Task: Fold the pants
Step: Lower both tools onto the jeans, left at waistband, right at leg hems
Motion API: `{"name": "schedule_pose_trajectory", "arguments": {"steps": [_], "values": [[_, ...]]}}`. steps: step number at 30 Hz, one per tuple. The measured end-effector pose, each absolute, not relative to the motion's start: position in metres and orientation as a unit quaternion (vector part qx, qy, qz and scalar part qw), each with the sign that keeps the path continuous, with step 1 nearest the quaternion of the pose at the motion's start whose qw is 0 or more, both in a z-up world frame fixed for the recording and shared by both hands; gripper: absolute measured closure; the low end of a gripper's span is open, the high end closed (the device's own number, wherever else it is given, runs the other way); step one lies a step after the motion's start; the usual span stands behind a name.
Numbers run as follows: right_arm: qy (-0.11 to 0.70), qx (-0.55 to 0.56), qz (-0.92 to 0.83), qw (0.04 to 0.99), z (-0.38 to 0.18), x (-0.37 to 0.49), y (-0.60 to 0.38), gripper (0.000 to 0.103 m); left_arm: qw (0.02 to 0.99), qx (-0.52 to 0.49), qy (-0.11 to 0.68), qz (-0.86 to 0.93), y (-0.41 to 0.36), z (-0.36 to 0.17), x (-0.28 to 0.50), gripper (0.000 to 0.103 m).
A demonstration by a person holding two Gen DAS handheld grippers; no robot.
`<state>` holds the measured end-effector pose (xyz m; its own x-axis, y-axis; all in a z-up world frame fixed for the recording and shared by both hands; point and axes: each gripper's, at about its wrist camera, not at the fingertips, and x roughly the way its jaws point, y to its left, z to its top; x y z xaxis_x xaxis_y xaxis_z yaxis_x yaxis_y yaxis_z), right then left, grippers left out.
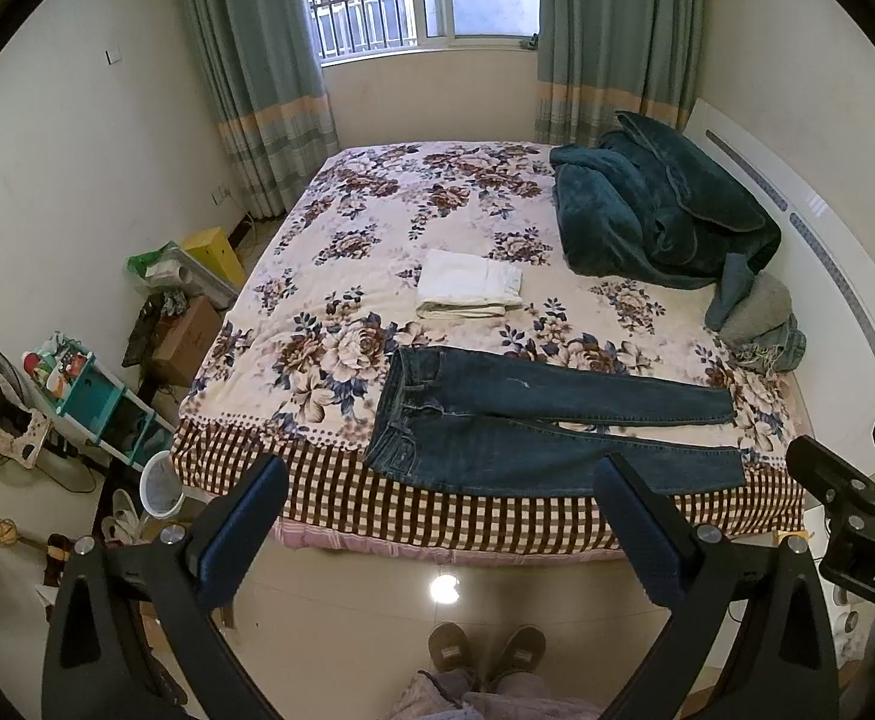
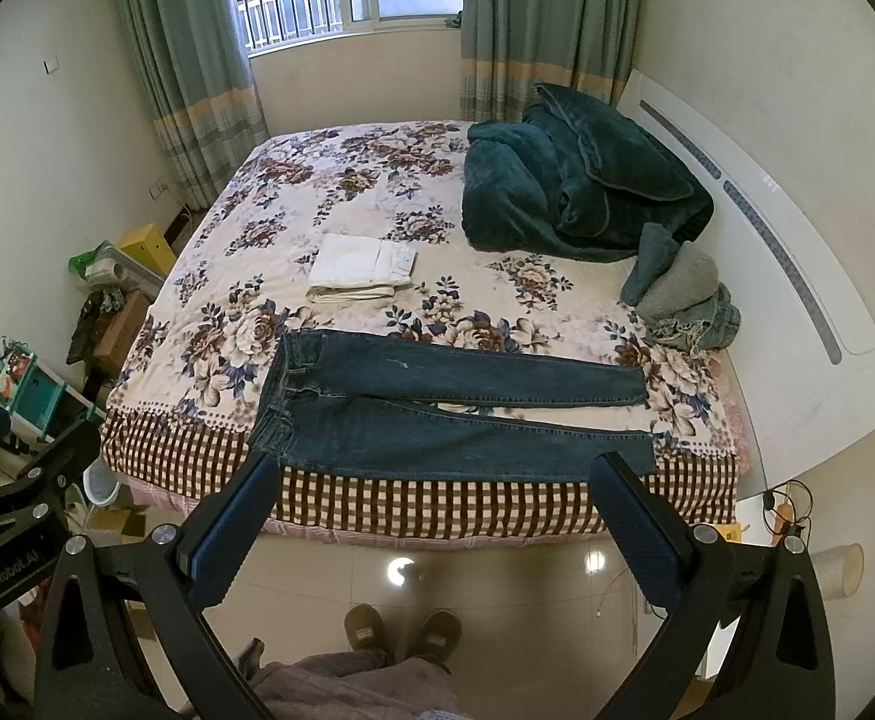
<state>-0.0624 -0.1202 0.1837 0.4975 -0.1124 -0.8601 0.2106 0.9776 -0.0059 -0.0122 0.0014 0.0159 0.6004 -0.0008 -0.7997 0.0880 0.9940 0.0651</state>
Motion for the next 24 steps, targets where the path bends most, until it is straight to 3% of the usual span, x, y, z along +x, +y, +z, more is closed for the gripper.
{"name": "schedule_pose_trajectory", "arguments": {"steps": [12, 24], "values": [[0.505, 0.066, -0.114, 0.853, 0.163, -0.045, -0.118, 0.000, 0.891, 0.050, 0.451, -0.025, 0.008, 0.005, -0.005, 0.000], [0.543, 0.126, -0.192, 0.807, 0.067, 0.052, -0.168, 0.000, 0.878, 0.055, 0.475, -0.001, 0.018, -0.058, 0.112, 0.000]]}}
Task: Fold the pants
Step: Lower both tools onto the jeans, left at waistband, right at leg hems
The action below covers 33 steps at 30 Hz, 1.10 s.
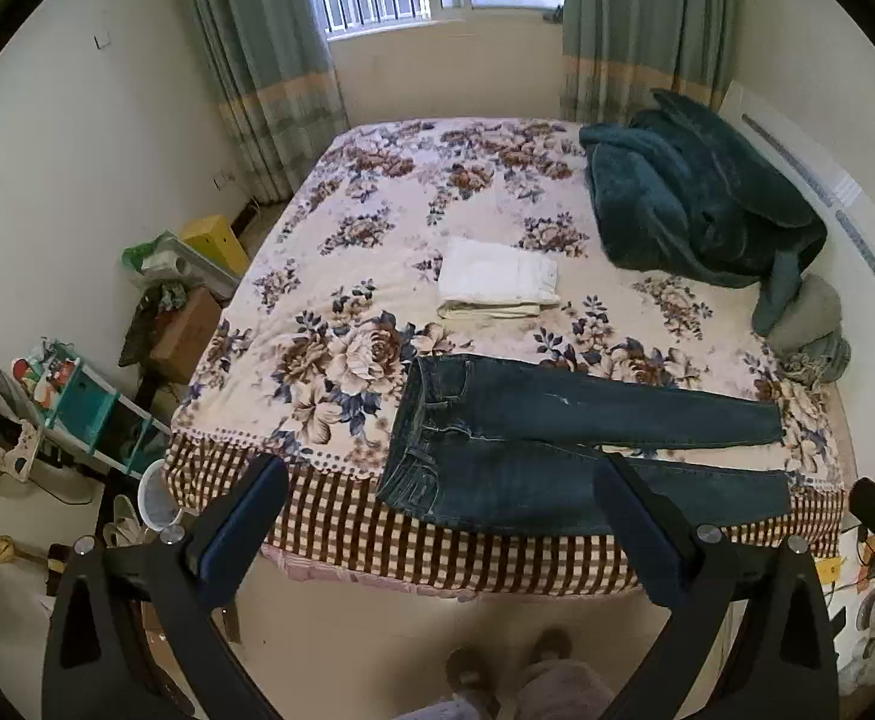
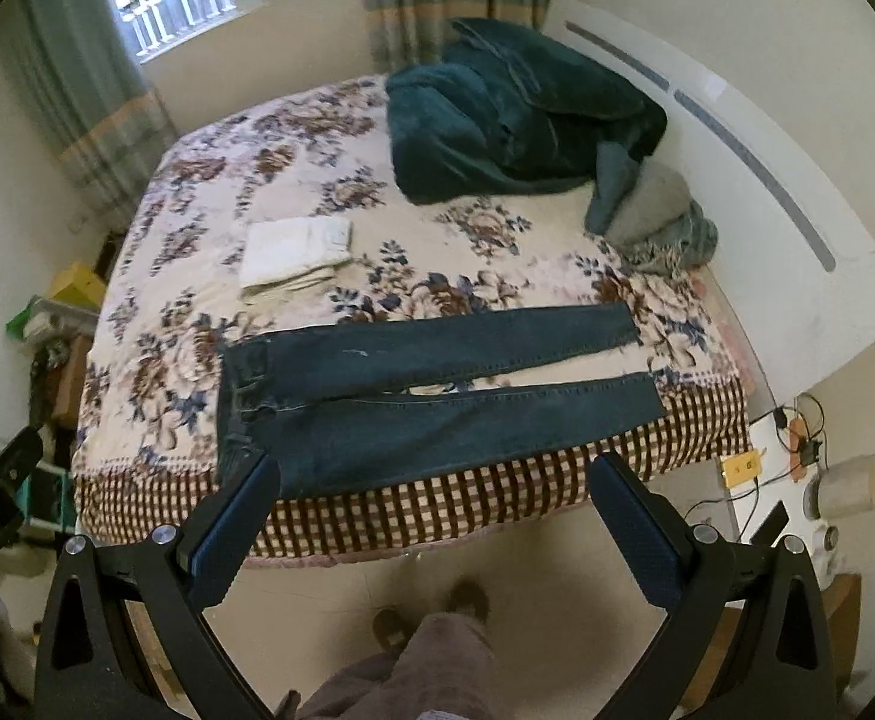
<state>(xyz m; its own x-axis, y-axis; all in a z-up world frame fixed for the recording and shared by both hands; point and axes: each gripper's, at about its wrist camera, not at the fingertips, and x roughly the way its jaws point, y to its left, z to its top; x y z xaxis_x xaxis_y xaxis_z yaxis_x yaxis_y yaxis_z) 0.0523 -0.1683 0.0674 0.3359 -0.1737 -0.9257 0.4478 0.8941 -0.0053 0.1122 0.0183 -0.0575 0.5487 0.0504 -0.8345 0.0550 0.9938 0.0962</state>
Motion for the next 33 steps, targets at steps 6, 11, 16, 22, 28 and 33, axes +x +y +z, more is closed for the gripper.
{"name": "schedule_pose_trajectory", "arguments": {"steps": [6, 11, 16, 22, 28, 33], "values": [[0.571, 0.141, -0.200, 0.784, 0.002, 0.130, -0.216, 0.000, 0.855, 0.068, 0.513, 0.020, 0.000, -0.109, 0.182, 0.000], [0.599, 0.167, -0.195, 0.758, -0.073, 0.213, -0.269, 0.000, 0.833, 0.067, 0.545, 0.064, -0.023, -0.155, 0.247, 0.000], [0.632, 0.191, -0.198, 0.724, -0.158, 0.294, -0.334, 0.000, 0.810, 0.054, 0.574, 0.103, -0.047, -0.208, 0.315, 0.000], [0.662, 0.207, -0.222, 0.685, -0.263, 0.368, -0.408, 0.000, 0.778, 0.036, 0.612, 0.139, -0.074, -0.288, 0.385, 0.000], [0.663, 0.203, -0.287, 0.661, -0.361, 0.397, -0.465, 0.000, 0.723, -0.006, 0.669, 0.171, -0.082, -0.396, 0.445, 0.000], [0.665, 0.219, -0.360, 0.617, -0.458, 0.404, -0.518, 0.000, 0.645, -0.086, 0.729, 0.212, -0.062, -0.503, 0.488, 0.000]]}}
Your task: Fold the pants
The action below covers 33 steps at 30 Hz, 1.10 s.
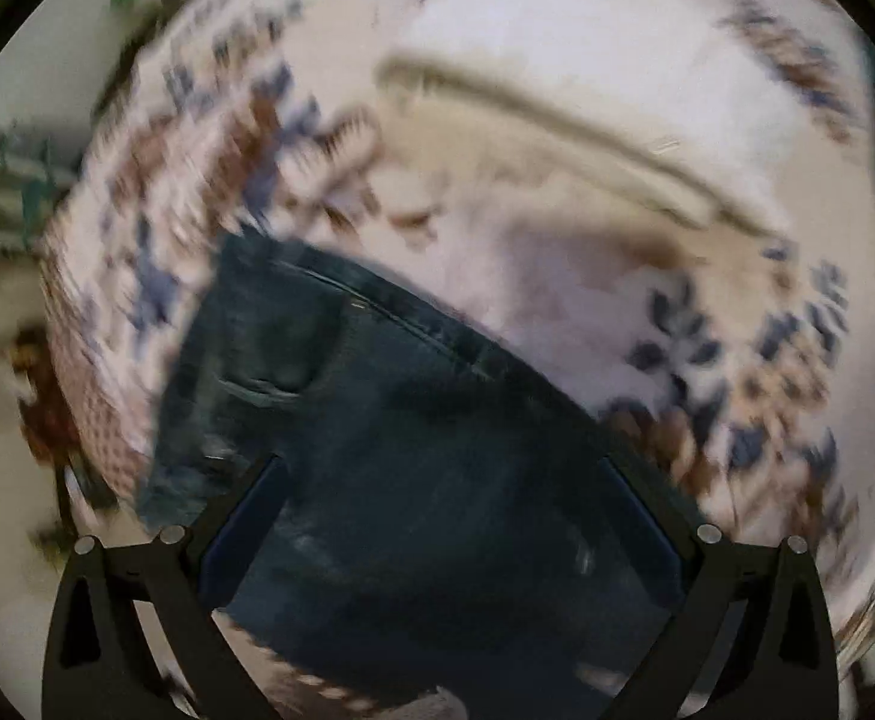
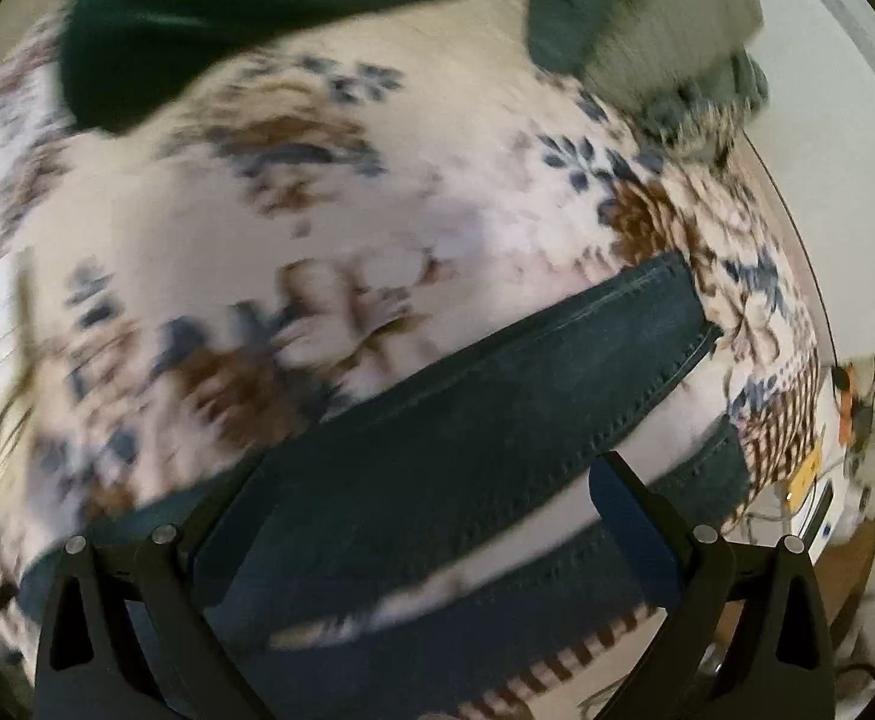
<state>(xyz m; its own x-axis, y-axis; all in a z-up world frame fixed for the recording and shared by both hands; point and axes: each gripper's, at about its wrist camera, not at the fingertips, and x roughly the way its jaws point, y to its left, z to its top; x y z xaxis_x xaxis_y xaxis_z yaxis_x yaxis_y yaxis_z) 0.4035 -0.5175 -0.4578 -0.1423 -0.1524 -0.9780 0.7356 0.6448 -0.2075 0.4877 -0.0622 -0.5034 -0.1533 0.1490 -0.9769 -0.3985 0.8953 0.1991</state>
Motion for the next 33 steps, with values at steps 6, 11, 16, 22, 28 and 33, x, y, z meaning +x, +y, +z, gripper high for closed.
{"name": "schedule_pose_trajectory", "arguments": {"steps": [6, 11, 16, 22, 28, 33], "values": [[0.663, 0.246, -0.424, 0.566, -0.527, 0.389, -0.574, 0.000, 0.583, -0.161, 0.746, 0.279, -0.027, -0.577, 0.515, 0.000], [0.659, 0.319, -0.454, 0.509, -0.565, 0.367, -0.607, 0.000, 0.556, -0.174, 0.754, 0.302, -0.020, -0.590, 0.524, 0.000], [0.660, 0.356, -0.452, 0.483, -0.582, 0.354, -0.614, 0.011, 0.567, -0.187, 0.745, 0.297, -0.024, -0.573, 0.527, 0.007], [0.659, 0.355, -0.426, 0.507, -0.574, 0.349, -0.599, 0.060, 0.616, -0.225, 0.706, 0.268, -0.019, -0.518, 0.504, 0.076], [0.630, 0.390, -0.407, 0.534, -0.547, 0.330, -0.579, 0.096, 0.651, -0.313, 0.659, 0.213, -0.011, -0.462, 0.474, 0.094], [0.612, 0.386, -0.383, 0.574, -0.501, 0.311, -0.559, 0.097, 0.677, -0.364, 0.615, 0.176, -0.005, -0.395, 0.433, 0.094]]}}
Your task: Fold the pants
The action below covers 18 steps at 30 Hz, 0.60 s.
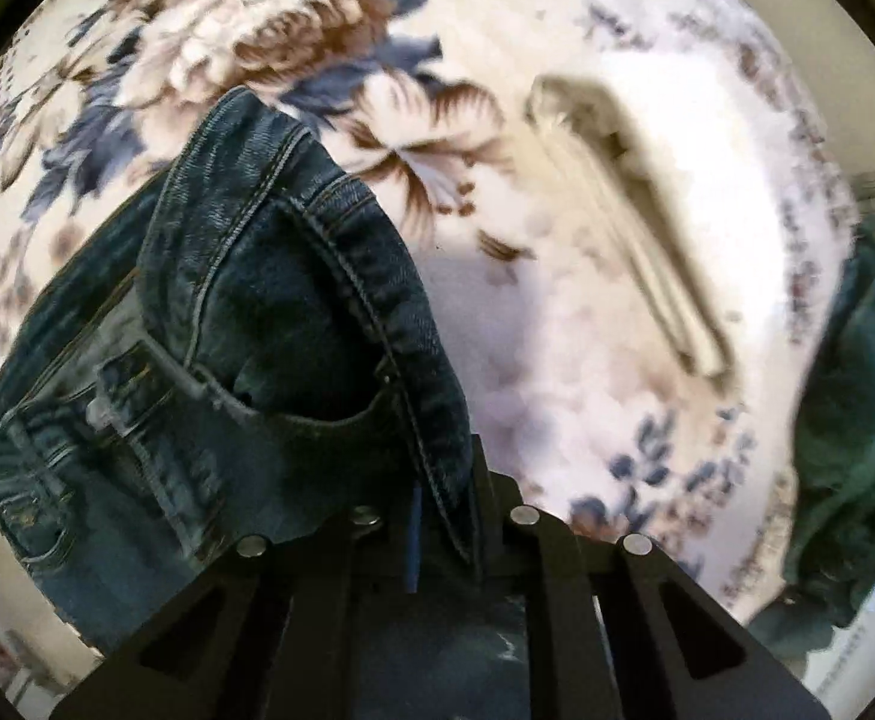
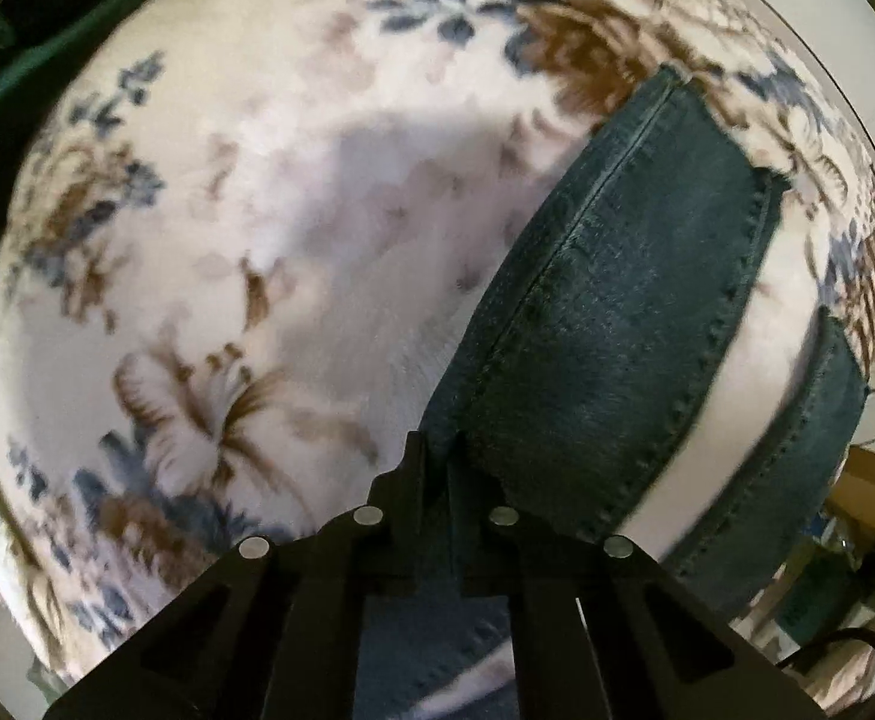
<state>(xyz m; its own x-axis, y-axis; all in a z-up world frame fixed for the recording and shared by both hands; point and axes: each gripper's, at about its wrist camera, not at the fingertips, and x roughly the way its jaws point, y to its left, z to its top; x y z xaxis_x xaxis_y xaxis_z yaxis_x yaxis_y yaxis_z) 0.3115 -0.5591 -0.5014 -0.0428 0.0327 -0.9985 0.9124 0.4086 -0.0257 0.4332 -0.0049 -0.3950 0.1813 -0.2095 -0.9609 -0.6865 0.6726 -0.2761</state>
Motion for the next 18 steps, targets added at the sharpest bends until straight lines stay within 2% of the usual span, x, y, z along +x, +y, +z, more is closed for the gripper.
{"name": "schedule_pose_trajectory", "arguments": {"steps": [4, 9, 13, 18], "values": [[0.595, 0.379, -0.369, 0.605, -0.454, 0.275, -0.534, 0.097, 0.684, -0.407, 0.587, 0.148, 0.036, -0.378, 0.368, 0.094], [0.574, 0.384, -0.368, 0.623, -0.425, 0.217, -0.555, 0.097, 0.689, -0.431, 0.568, 0.133, 0.079, -0.366, 0.273, 0.094], [0.574, 0.371, -0.373, 0.627, -0.415, 0.163, -0.535, 0.098, 0.677, -0.449, 0.567, 0.135, 0.099, -0.393, 0.232, 0.094], [0.586, 0.361, -0.391, 0.611, -0.431, 0.104, -0.514, 0.098, 0.647, -0.460, 0.593, 0.137, 0.119, -0.448, 0.183, 0.094]]}}
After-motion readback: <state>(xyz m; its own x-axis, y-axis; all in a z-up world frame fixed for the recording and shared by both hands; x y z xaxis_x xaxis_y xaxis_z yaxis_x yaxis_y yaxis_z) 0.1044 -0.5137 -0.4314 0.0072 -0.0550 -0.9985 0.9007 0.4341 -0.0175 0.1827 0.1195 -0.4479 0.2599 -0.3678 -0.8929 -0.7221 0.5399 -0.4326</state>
